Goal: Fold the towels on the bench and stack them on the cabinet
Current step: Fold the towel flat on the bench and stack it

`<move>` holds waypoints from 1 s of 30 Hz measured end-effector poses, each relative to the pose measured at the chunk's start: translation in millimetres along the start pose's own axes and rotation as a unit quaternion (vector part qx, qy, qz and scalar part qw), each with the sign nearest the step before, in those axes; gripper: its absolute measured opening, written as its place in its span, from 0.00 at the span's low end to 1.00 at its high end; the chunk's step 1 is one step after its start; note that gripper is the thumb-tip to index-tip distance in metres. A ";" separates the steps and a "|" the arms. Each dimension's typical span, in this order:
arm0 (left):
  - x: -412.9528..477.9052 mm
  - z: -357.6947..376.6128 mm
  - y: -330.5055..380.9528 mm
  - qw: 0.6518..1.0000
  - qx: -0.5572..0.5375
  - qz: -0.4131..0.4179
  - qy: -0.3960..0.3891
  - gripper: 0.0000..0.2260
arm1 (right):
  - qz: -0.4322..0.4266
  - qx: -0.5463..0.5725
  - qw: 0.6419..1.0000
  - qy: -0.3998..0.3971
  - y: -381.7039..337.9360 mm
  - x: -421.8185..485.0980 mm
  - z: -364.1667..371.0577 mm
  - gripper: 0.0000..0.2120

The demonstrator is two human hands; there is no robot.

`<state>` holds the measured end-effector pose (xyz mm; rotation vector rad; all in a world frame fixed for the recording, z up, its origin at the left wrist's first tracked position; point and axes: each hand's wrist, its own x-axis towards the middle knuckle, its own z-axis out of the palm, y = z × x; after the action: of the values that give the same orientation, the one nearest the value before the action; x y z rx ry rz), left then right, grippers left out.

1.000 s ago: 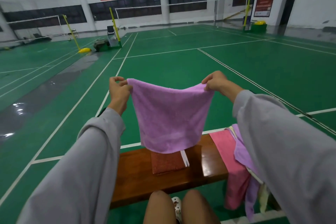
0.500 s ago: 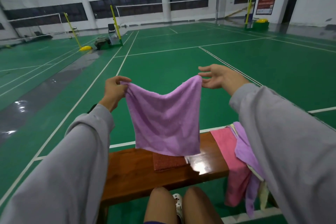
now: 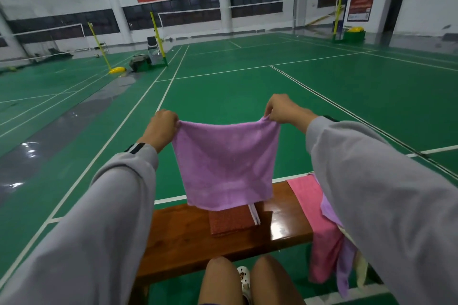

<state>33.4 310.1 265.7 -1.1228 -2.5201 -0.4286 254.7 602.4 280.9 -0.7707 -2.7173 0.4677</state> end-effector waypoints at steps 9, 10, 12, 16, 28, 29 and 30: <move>-8.4 -22.3 -3.7 0.995 0.092 -0.001 -0.046 0.04 | -0.029 -0.143 0.986 0.086 12.8 -2.8 -12.0 0.03; -9.2 -23.8 -2.6 0.994 0.098 0.000 -0.046 0.02 | -0.018 -0.102 0.990 0.091 11.9 -0.7 -9.4 0.03; -9.8 -25.5 0.2 0.996 0.082 -0.008 -0.040 0.01 | 0.036 0.040 0.995 0.090 8.2 2.2 -5.6 0.06; -2.9 -21.2 0.8 0.991 -0.094 -0.091 0.015 0.14 | 0.153 0.282 0.946 0.053 -1.4 6.2 1.1 0.10; -7.1 -13.2 -12.7 0.914 -0.342 -0.206 0.077 0.13 | 0.170 0.332 0.919 0.129 22.1 7.5 22.7 0.12; -8.6 -14.4 -13.1 0.915 -0.338 -0.206 0.074 0.13 | 0.163 0.301 0.930 0.135 22.4 8.8 24.1 0.15; -9.2 -14.5 -14.5 0.918 -0.334 -0.203 0.071 0.13 | 0.154 0.269 0.940 0.141 22.1 11.2 25.6 0.18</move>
<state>31.0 288.9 272.8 -0.6984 -2.5222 -1.5104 246.7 620.4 251.3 -1.0071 -2.0587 1.0257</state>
